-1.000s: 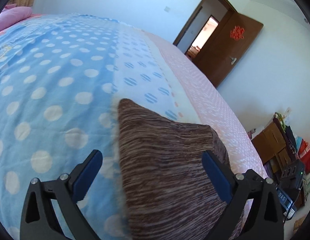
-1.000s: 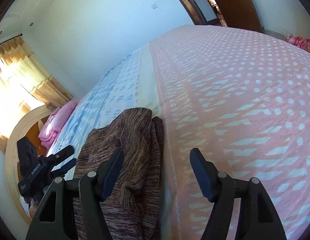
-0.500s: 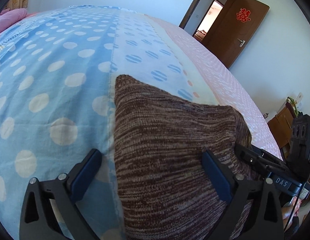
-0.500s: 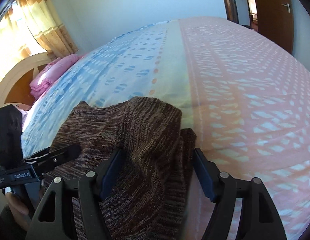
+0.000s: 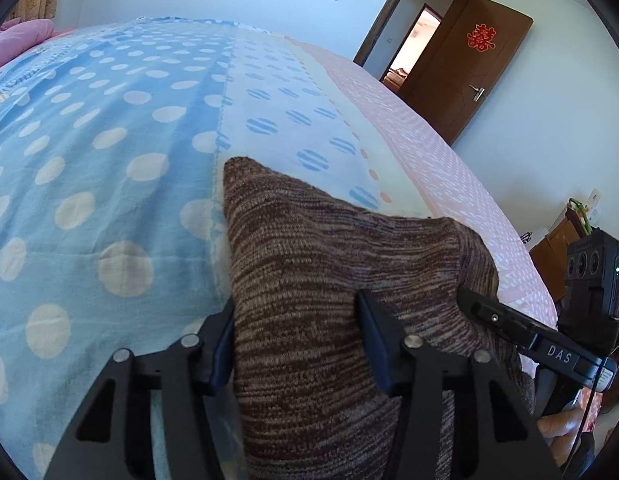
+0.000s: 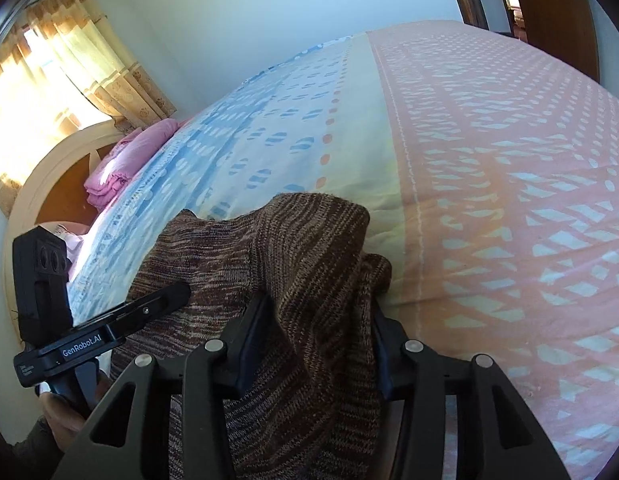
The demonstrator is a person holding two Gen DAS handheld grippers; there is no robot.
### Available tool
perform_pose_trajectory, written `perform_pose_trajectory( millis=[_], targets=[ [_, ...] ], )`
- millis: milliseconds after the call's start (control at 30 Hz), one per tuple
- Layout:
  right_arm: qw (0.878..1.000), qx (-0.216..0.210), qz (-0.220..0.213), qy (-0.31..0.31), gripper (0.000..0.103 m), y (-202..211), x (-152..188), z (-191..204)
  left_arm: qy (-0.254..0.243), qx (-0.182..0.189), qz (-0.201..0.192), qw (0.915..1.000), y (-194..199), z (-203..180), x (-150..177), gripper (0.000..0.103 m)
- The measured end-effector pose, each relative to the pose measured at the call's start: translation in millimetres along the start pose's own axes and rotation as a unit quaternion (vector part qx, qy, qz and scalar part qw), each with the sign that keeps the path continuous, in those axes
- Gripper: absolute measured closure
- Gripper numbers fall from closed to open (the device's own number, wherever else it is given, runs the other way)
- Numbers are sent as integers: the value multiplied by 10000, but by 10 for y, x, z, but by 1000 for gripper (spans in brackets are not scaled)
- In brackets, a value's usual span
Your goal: Fold small clothes
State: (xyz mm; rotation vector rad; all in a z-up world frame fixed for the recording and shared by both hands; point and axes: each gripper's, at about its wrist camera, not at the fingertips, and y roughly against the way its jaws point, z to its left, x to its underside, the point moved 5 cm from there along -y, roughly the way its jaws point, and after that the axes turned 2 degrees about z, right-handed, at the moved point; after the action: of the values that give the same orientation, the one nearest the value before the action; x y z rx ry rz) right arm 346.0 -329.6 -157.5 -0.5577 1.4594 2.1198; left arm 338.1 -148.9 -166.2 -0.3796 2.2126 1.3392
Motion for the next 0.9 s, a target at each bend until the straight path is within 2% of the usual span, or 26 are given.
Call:
perform_pose_trajectory(
  millis=[67, 167, 233, 400, 633, 900],
  targets=[
    [9997, 178, -39, 156, 72, 22, 10, 78, -9, 8, -22, 10000, 0, -1, -6, 54],
    [9975, 633, -128, 284, 80, 103, 34, 207, -72, -17, -69, 9999, 11, -23, -8, 61],
    [9960, 797, -298, 254, 81, 234, 64, 301, -135, -58, -126, 9998, 35, -45, -8, 67],
    [9913, 865, -949, 299, 82, 756, 177, 687, -280, -143, -326, 9990, 197, -120, 3, 71],
    [9794, 1001, -1669, 529, 82, 1526, 407, 1253, -769, -264, -1083, 9908, 937, -402, 44, 72],
    [9681, 971, -2257, 494, 82, 2379, 814, 1646, -1106, -27, -1619, 9806, 1784, -697, 265, 72]
  ],
)
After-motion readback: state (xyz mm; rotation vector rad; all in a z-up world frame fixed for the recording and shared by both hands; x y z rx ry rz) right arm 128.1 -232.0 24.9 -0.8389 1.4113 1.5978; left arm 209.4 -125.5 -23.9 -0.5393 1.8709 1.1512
